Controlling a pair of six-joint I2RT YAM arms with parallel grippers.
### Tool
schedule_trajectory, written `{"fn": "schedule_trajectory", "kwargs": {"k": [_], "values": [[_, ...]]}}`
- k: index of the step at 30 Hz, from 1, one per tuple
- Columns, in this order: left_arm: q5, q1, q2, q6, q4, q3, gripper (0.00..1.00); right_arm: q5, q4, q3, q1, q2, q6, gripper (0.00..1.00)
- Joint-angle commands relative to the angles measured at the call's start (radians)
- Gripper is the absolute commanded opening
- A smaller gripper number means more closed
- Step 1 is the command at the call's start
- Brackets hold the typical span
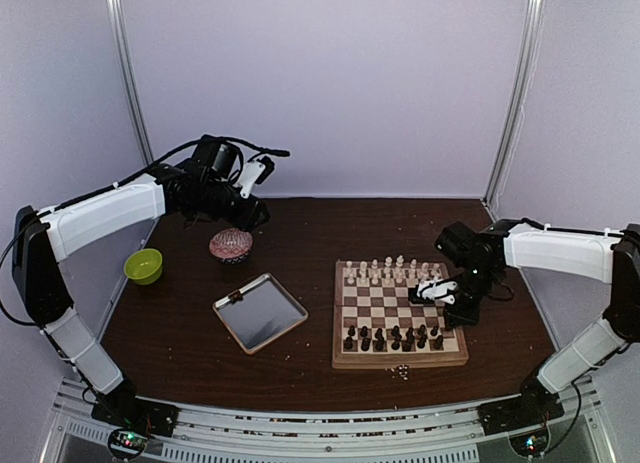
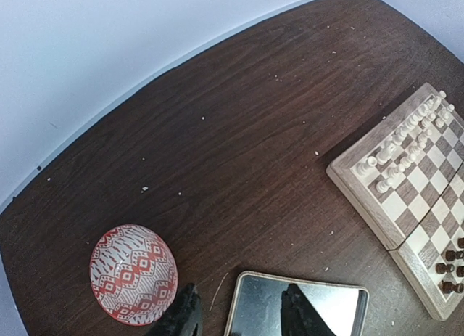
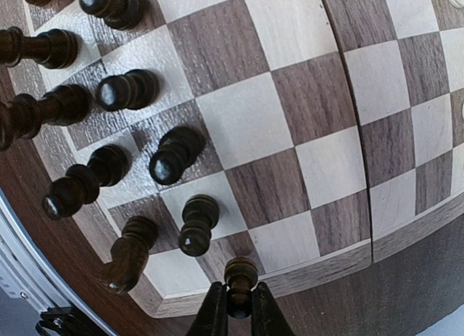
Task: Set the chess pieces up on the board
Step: Place the pawn at a7.
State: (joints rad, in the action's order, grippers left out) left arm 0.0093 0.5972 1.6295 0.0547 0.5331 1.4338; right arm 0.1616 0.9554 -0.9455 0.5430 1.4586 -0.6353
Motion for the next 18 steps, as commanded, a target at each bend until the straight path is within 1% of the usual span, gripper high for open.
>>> {"fn": "schedule_trajectory", "kwargs": {"k": [1,7,12,15,18], "values": [[0.02,0.001,0.009,0.008,-0.013,0.03,0.41,0.028,0.012,0.015,-0.002,0.003,-0.02,0.13],[0.02,0.001,0.013,0.009,-0.012,0.03,0.41,0.04,0.003,0.021,-0.002,0.029,-0.019,0.14],[0.022,0.001,0.015,0.009,-0.011,0.03,0.41,0.021,-0.014,0.031,-0.002,0.039,-0.014,0.18],[0.024,0.002,0.018,0.009,-0.01,0.031,0.41,0.014,-0.014,0.032,-0.002,0.034,-0.011,0.23],[0.027,0.002,0.019,0.009,-0.008,0.033,0.41,0.025,0.012,0.021,-0.002,0.013,-0.01,0.25]]}}
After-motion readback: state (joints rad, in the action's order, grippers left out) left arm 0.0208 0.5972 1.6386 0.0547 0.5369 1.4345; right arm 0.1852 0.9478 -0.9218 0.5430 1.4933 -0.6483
